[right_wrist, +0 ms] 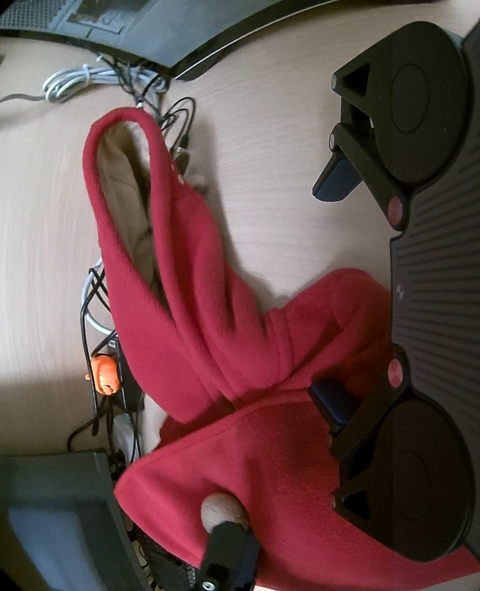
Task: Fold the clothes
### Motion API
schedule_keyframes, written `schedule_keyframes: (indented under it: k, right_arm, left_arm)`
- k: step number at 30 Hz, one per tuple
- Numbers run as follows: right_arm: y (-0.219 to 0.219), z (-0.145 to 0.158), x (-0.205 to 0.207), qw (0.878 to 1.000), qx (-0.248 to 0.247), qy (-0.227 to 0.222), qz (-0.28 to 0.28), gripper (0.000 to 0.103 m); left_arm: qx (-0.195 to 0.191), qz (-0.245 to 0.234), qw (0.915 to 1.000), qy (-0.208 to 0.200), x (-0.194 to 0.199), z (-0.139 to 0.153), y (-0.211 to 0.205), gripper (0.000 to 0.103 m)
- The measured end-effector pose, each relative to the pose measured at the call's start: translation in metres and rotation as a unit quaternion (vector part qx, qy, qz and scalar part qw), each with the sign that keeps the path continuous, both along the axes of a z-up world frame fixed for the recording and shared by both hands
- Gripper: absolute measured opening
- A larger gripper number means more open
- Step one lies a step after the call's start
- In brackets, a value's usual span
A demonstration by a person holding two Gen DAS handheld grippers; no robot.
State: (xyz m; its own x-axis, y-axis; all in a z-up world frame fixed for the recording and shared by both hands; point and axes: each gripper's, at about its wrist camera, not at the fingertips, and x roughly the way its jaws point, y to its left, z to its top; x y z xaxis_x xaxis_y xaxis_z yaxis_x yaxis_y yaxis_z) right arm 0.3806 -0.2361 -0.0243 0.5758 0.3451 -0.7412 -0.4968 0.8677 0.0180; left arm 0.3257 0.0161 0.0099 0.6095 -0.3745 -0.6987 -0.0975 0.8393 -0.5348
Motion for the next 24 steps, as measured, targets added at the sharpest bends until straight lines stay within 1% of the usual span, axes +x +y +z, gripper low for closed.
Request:
schedule_keyframes:
  k: [3,5,8,11,14,17,20,22,24]
  right_arm:
    - [0.005,0.002,-0.012,1.000,-0.009,0.008,-0.020,0.103]
    - [0.013,0.006,-0.025,0.999,-0.028,0.006,-0.030,0.103]
    - [0.034,0.012,-0.056,0.997,-0.064,0.002,-0.032,0.103]
    - [0.055,0.016,-0.083,0.996,-0.079,0.006,-0.033,0.103]
    - [0.073,0.018,-0.104,0.996,-0.088,0.010,-0.031,0.103]
    - [0.090,0.020,-0.123,0.996,-0.083,0.020,-0.032,0.103]
    - [0.103,0.021,-0.141,0.996,-0.073,0.018,-0.037,0.103]
    - [0.105,0.026,-0.149,0.997,-0.070,0.011,-0.035,0.103]
    - [0.097,0.036,-0.152,0.998,-0.061,0.007,-0.028,0.103]
  left_arm:
    - [-0.014,-0.018,0.9997,-0.007,0.000,-0.002,0.010,0.103]
    - [-0.027,-0.027,0.9992,-0.011,0.000,-0.003,0.018,0.103]
    - [-0.042,-0.038,0.9982,-0.018,0.000,-0.007,0.032,0.103]
    - [-0.044,-0.053,0.9975,-0.018,0.003,-0.008,0.041,0.103]
    - [-0.033,-0.072,0.9965,-0.026,0.006,-0.008,0.045,0.103]
    - [-0.003,-0.099,0.9945,-0.033,0.009,-0.006,0.040,0.103]
    - [0.019,-0.119,0.9919,-0.039,0.008,-0.004,0.034,0.103]
    - [0.029,-0.124,0.9910,-0.041,0.006,-0.004,0.032,0.103]
    - [0.035,-0.125,0.9906,-0.042,0.004,-0.004,0.030,0.103]
